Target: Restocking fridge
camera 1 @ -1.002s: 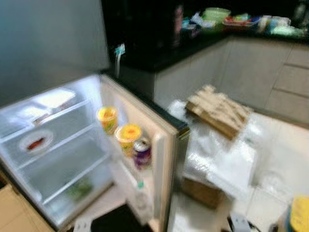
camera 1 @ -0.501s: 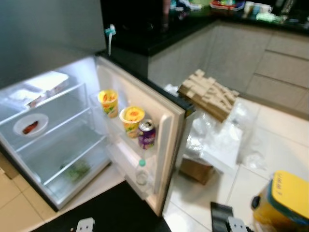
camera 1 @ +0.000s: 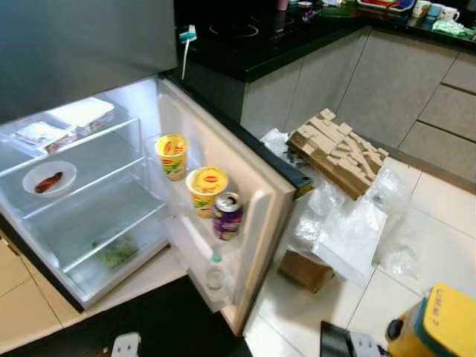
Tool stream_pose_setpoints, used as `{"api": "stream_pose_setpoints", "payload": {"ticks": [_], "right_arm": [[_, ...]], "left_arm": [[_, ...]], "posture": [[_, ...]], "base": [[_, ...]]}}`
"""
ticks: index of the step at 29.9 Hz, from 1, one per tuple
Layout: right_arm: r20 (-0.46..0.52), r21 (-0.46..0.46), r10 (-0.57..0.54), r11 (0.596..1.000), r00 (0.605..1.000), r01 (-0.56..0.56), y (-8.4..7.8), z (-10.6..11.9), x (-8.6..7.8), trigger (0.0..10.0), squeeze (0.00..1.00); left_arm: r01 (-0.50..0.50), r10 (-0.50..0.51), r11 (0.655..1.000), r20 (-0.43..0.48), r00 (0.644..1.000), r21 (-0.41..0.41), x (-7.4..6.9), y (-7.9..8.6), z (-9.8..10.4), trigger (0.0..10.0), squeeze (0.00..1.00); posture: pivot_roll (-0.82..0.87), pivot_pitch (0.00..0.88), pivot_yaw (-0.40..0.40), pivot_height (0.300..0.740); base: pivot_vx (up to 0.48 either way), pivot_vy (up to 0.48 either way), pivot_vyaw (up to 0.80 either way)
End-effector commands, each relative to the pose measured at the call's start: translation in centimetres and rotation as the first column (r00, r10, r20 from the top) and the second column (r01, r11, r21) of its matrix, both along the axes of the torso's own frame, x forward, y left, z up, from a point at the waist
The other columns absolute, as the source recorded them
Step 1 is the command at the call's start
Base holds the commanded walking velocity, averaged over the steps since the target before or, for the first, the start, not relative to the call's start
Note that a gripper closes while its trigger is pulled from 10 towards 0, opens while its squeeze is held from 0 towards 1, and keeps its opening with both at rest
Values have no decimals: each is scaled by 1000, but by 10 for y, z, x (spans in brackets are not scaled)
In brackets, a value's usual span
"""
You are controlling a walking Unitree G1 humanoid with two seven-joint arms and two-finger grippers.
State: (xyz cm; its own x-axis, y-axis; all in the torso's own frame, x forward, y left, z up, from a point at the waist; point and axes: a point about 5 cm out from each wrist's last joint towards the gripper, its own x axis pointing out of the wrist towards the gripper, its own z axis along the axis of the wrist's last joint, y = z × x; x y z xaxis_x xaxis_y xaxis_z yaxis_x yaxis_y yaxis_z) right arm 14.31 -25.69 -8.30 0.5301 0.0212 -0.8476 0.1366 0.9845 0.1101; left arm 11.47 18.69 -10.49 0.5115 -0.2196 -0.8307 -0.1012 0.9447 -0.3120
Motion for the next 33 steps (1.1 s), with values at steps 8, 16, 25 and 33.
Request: {"api": "stream_pose_setpoints", "payload": {"ticks": [8,16,25,33], "right_arm": [[260,67,-6,998,966,-12,0,32,60,10000,0],[387,29,-115,993,915,113,-21,59,91,10000,0],[431,-10,-185,978,883,210,-36,71,99,10000,0],[480,41,-146,989,865,144,-28,76,107,10000,0]], "left_arm": [[-9,8,1000,-46,999,-18,-12,-3,-4,10000,0],[-12,11,1000,-49,999,-22,-12,-3,-4,10000,0],[-16,14,1000,-57,998,-22,-15,-2,-5,10000,0],[-9,8,1000,-58,998,-22,-15,-3,-5,10000,0]], "posture": [[-55,0,-27,740],[-44,0,-29,740],[-44,0,-29,740],[-44,0,-29,740]], "base": [[0,0,244],[0,0,650],[0,0,433],[0,0,446]]}}
